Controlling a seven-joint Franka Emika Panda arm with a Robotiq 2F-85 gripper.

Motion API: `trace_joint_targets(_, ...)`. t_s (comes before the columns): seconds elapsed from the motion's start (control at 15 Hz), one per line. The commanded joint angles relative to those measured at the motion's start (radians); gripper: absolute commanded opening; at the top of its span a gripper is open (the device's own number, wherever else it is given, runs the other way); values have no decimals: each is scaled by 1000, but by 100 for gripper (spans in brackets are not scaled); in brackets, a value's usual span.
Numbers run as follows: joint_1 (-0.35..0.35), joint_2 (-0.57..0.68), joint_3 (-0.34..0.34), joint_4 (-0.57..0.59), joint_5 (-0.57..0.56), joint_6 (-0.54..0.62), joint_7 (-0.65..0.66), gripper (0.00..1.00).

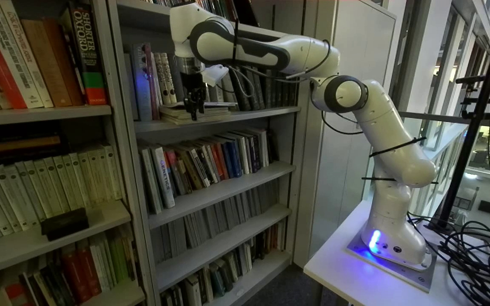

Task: Remove the thin books from the shelf and stack them neatly

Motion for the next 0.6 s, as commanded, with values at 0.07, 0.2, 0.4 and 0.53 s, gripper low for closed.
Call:
trace_joint_targets(0.07,-6,-96,1,-36,-6,-25,-39,99)
trace_joint_targets(0.2,-12,-123,1,-40,-1,-40,-39,100)
trace_joint_targets(0.4,-24,-155,-2,-43,4,-60,-32,100)
trace_joint_targets(0.53,-30,-169,-11,-47,-2,-100,-26,100)
